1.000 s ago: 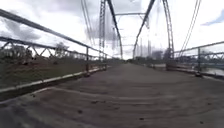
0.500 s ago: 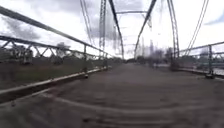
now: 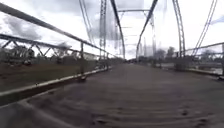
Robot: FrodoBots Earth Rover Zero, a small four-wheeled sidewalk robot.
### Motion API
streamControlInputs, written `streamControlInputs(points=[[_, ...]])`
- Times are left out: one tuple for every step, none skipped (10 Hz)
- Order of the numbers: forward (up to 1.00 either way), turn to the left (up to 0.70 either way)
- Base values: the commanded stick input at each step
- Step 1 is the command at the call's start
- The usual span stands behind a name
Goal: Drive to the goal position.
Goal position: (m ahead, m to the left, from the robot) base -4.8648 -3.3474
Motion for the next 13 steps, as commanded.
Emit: streamControlInputs(points=[[1.0, -0.25], [1.0, -0.25], [1.0, -0.25], [1.0, -0.25], [1.0, -0.25], [1.0, -0.25], [1.0, -0.25], [1.0, -0.25], [1.0, -0.25], [1.0, -0.25], [1.0, -0.23], [1.0, -0.05], [1.0, 0.0]])
